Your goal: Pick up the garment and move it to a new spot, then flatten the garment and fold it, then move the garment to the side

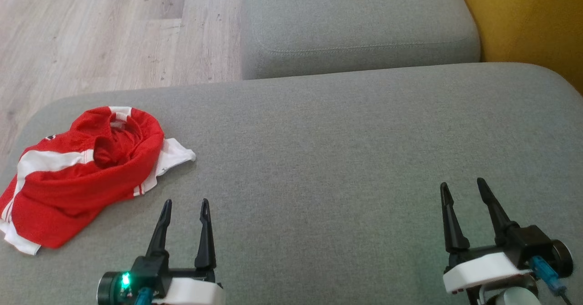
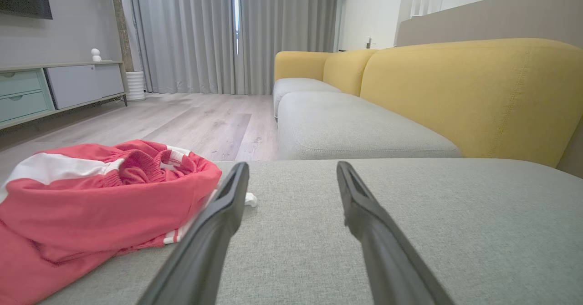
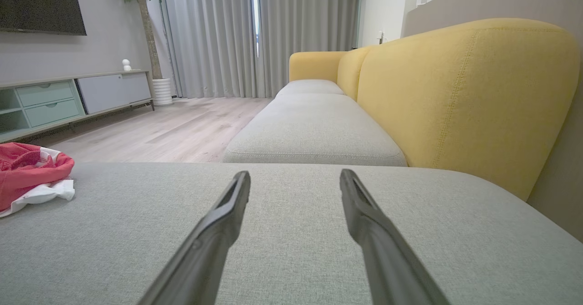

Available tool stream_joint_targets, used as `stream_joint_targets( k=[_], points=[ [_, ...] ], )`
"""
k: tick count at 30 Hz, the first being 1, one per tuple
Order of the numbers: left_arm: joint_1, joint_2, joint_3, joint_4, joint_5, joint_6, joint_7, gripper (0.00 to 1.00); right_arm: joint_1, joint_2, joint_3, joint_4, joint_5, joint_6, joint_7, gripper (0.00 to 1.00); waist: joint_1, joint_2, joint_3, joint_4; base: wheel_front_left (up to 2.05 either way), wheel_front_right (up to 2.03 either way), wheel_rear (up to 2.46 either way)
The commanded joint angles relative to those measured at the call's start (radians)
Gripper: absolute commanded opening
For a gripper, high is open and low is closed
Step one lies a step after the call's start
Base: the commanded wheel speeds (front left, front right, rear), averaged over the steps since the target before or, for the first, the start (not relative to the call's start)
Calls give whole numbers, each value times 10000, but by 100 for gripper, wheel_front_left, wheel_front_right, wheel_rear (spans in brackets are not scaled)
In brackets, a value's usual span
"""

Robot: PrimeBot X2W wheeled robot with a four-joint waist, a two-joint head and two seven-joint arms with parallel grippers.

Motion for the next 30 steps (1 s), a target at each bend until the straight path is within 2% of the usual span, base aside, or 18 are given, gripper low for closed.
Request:
stream_joint_targets(
  k=[1,12,16,22,30],
  points=[
    [-443,62,352,-241,-78,74,-95,100,-275,-93,164,-237,-6,77,-111,100,-1,0,-14,-2,0,0,0],
    [-477,62,436,-83,-28,102,-95,100,-241,-93,163,-154,46,77,-111,100,-1,0,-94,79,0,0,0],
    [-478,62,463,-28,59,139,-95,100,-140,-93,163,-160,72,77,-111,100,-1,0,-102,347,0,0,0],
    [-595,62,452,57,79,150,-95,100,-45,-93,137,-213,110,77,-111,100,-1,0,-11,1378,0,0,0],
    [-664,62,587,64,90,130,-95,100,-127,-93,178,-265,110,77,-111,100,-1,0,187,3392,0,0,0]
  ],
)
